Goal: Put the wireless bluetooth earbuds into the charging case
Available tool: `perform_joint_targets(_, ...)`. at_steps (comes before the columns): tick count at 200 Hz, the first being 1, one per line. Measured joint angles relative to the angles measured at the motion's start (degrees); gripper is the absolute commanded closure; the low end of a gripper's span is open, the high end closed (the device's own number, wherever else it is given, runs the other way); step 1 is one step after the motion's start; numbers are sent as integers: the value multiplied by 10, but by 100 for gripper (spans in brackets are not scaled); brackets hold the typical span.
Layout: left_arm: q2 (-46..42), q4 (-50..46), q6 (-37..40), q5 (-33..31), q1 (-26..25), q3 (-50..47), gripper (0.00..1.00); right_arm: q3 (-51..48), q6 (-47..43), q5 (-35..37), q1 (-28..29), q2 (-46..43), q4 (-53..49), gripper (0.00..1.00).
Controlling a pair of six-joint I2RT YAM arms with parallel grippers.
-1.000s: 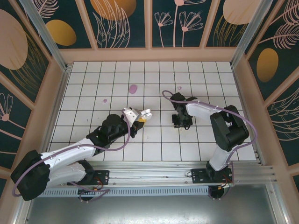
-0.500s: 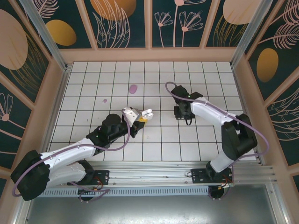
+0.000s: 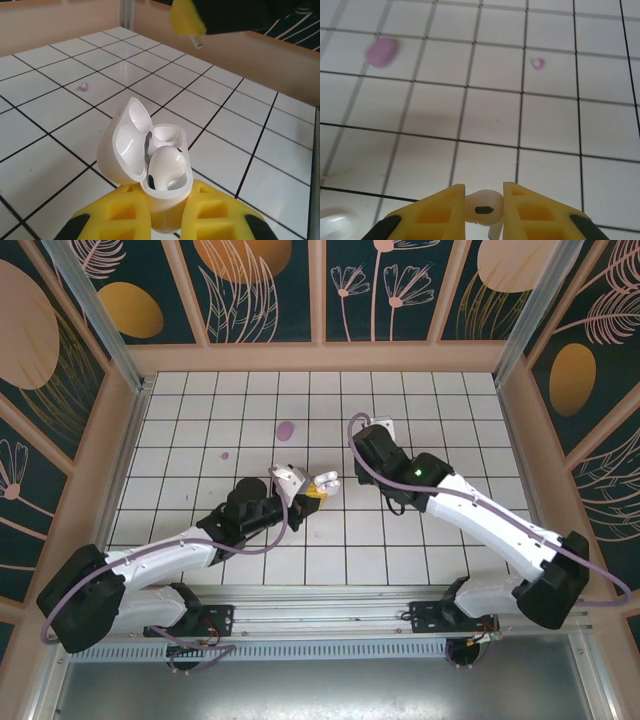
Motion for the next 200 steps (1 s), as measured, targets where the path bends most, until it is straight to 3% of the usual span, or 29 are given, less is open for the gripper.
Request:
perform_joint_targets(60, 19, 29, -26, 13, 0, 27, 100, -2, -32, 19, 59, -41, 95, 82)
perform_joint_targets(93, 26, 40, -43, 27, 0, 38, 100, -56, -52, 11, 87, -68, 160, 82)
perform_joint_targets(200, 30, 73, -90, 43, 0, 38, 100, -103, -49, -16, 90, -97, 199, 82)
